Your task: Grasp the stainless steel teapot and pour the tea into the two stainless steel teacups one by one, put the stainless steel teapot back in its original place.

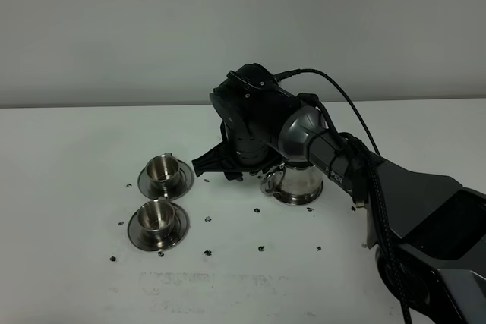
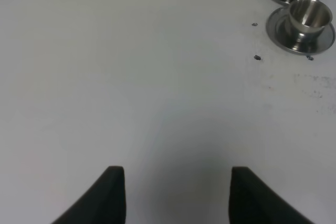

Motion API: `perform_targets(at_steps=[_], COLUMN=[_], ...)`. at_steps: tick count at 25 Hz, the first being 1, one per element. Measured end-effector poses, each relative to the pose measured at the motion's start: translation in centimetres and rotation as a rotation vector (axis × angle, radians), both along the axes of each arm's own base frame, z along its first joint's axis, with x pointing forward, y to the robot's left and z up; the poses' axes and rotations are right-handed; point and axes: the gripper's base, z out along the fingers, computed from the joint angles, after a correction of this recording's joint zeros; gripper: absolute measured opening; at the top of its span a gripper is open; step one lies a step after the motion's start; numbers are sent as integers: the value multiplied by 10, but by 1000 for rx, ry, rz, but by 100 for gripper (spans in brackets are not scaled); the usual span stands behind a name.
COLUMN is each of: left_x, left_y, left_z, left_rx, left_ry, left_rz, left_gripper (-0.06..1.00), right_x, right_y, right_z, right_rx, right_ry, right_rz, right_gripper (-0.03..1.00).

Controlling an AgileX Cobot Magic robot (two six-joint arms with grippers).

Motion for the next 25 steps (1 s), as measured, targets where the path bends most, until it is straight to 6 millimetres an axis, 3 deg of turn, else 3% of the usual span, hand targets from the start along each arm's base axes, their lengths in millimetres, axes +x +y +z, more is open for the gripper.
perform_targets(at_steps=[8,18,25], left_x=[0,0,0], left_y=[0,0,0], left_z=[0,0,0], left_rx=[0,0,0], left_ry=[0,0,0], left_rz=[0,0,0], left_gripper=[46,46,46], right_x=[-7,-17,-21], right_y=[-2,-15,-23], right_z=[-15,-7,-16], right_rx=[-9,-41,-70], right_ry=[70,90,125], right_rz=[-5,-32,-45], right_gripper=[37,37,37])
